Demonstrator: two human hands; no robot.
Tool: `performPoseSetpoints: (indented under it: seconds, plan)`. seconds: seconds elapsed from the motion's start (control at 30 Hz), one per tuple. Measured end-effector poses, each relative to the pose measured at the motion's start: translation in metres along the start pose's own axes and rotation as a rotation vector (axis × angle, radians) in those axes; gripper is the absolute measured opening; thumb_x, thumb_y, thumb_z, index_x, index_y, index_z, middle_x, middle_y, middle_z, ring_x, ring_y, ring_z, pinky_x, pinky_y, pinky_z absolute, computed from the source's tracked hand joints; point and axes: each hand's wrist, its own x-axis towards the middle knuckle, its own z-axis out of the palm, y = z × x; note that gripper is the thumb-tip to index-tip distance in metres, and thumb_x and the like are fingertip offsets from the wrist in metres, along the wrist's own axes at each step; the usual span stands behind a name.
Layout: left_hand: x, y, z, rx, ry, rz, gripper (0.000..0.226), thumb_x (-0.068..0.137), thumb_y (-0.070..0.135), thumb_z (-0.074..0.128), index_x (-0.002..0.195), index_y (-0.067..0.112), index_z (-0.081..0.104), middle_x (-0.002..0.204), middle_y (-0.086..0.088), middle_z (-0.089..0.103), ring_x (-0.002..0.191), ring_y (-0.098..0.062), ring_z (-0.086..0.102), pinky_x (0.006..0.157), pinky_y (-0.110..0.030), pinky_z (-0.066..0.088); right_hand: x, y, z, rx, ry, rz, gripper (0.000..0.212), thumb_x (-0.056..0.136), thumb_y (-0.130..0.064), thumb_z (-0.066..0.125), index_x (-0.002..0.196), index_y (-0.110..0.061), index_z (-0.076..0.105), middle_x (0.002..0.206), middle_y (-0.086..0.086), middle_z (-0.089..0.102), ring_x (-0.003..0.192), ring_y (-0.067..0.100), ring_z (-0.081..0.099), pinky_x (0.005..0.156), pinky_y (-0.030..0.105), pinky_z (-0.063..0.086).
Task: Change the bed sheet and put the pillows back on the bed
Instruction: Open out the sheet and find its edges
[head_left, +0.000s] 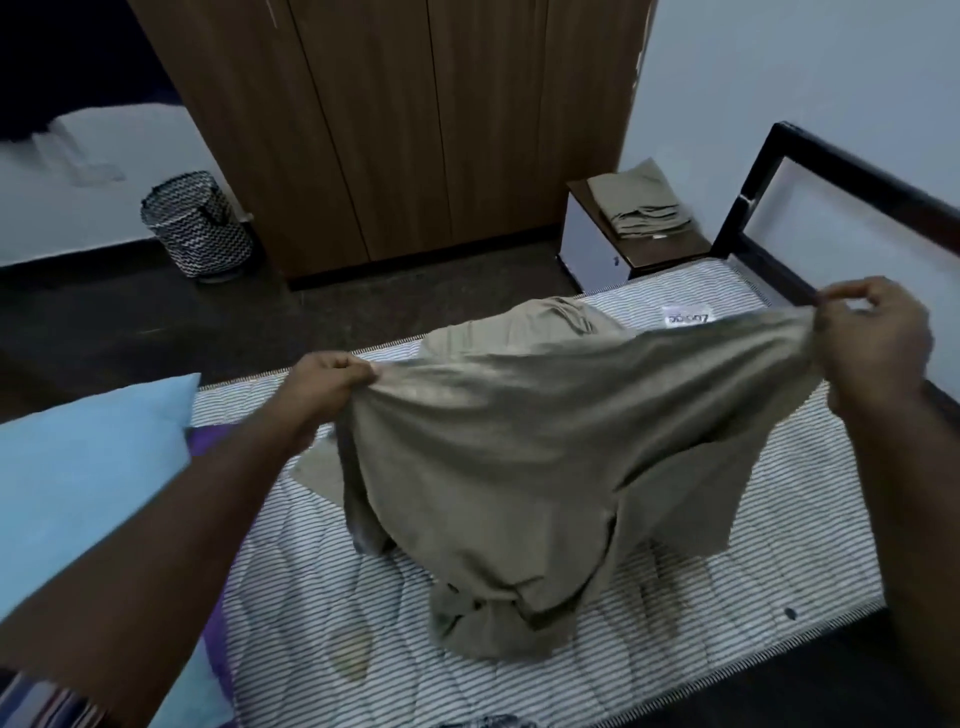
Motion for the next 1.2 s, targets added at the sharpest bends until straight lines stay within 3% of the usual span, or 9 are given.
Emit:
performPoseSetpoints:
  seconds: [0.17, 0.27, 0.37, 0.43, 0.53, 0.63, 0.83, 1.03, 1.2]
  plan:
    - [-0.036, 0.015, 0.057, -0.09, -0.009, 0.045, 0.012, 0.091, 0.018, 0.07, 0.085, 0.01, 0.075, 0.071, 0.0, 0.069, 0.064, -0.01, 0.058, 0.053, -0.021, 0.043, -0.105, -0.005, 0.039, 0.431, -0.276, 0.218, 0.019, 0.09, -0.003, 0.065, 0.089, -0.02, 0.072, 0.087, 0.009, 0.073, 0.082, 0.029, 0.07, 0.066, 0.035, 0.058]
    - [-0.06, 0.027, 0.084, -0.077, -0.149, 0.147, 0.008, 0.091, 0.016, 0.07, 0.089, 0.012, 0.077, 0.08, 0.002, 0.073, 0.072, -0.005, 0.063, 0.064, -0.021, 0.048, -0.168, -0.021, 0.072, 0.318, -0.504, -0.048, 0.013, 0.091, -0.012, 0.07, 0.096, -0.023, 0.076, 0.09, -0.005, 0.075, 0.087, 0.012, 0.072, 0.079, 0.032, 0.059]
    - [-0.076, 0.036, 0.091, -0.012, -0.292, 0.29, 0.009, 0.093, 0.01, 0.067, 0.095, 0.009, 0.076, 0.089, -0.002, 0.076, 0.083, -0.01, 0.068, 0.077, -0.027, 0.053, -0.183, -0.041, 0.088, 0.212, -0.734, -0.263, 0.032, 0.093, -0.011, 0.067, 0.119, -0.027, 0.071, 0.072, -0.02, 0.066, 0.069, -0.003, 0.062, 0.068, 0.013, 0.049]
    - [-0.081, 0.038, 0.087, 0.042, -0.309, 0.342, 0.011, 0.094, 0.01, 0.067, 0.097, 0.012, 0.077, 0.093, -0.001, 0.077, 0.092, -0.013, 0.071, 0.087, -0.033, 0.055, -0.18, -0.049, 0.092, 0.101, -0.898, -0.302, 0.038, 0.094, -0.011, 0.063, 0.126, -0.033, 0.067, 0.071, -0.021, 0.066, 0.067, -0.002, 0.061, 0.068, 0.015, 0.05]
    - [-0.083, 0.037, 0.077, 0.101, -0.318, 0.395, 0.01, 0.093, 0.015, 0.07, 0.098, 0.016, 0.078, 0.094, 0.003, 0.077, 0.097, -0.011, 0.071, 0.095, -0.038, 0.056, -0.177, -0.049, 0.094, -0.02, -1.058, -0.295, 0.025, 0.096, -0.013, 0.062, 0.114, -0.027, 0.073, 0.09, -0.01, 0.073, 0.077, -0.003, 0.065, 0.071, 0.022, 0.053]
    - [-0.082, 0.03, 0.071, 0.114, -0.313, 0.45, 0.01, 0.089, 0.021, 0.072, 0.098, 0.022, 0.076, 0.093, 0.006, 0.076, 0.094, -0.012, 0.071, 0.09, -0.044, 0.057, -0.177, -0.058, 0.09, -0.056, -0.917, -0.369, 0.015, 0.094, -0.011, 0.063, 0.094, -0.023, 0.073, 0.086, -0.008, 0.072, 0.082, 0.002, 0.065, 0.075, 0.026, 0.051]
    - [-0.077, -0.009, 0.071, 0.101, -0.263, 0.48, 0.018, 0.081, 0.041, 0.074, 0.09, 0.028, 0.065, 0.081, 0.013, 0.066, 0.076, -0.004, 0.06, 0.076, -0.044, 0.053, -0.169, -0.086, 0.065, 0.003, -0.698, -0.451, 0.024, 0.095, -0.009, 0.06, 0.095, -0.03, 0.07, 0.094, -0.021, 0.067, 0.091, -0.015, 0.058, 0.079, 0.003, 0.041]
    - [-0.071, -0.056, 0.074, 0.152, -0.099, 0.505, 0.03, 0.084, 0.025, 0.079, 0.093, 0.027, 0.05, 0.084, 0.008, 0.056, 0.075, -0.005, 0.053, 0.071, -0.034, 0.046, -0.149, -0.1, 0.037, 0.016, -0.586, -0.444, 0.03, 0.096, -0.009, 0.06, 0.091, -0.038, 0.066, 0.094, -0.023, 0.065, 0.095, -0.008, 0.06, 0.084, 0.016, 0.047]
    - [-0.063, -0.092, 0.077, 0.388, -0.062, 0.663, 0.022, 0.085, 0.017, 0.062, 0.097, 0.029, 0.048, 0.094, 0.006, 0.051, 0.078, -0.019, 0.056, 0.069, -0.047, 0.051, -0.139, -0.107, 0.027, 0.065, -0.512, -0.476, 0.022, 0.095, -0.009, 0.06, 0.096, -0.028, 0.071, 0.097, -0.019, 0.068, 0.095, -0.003, 0.063, 0.089, 0.023, 0.052]
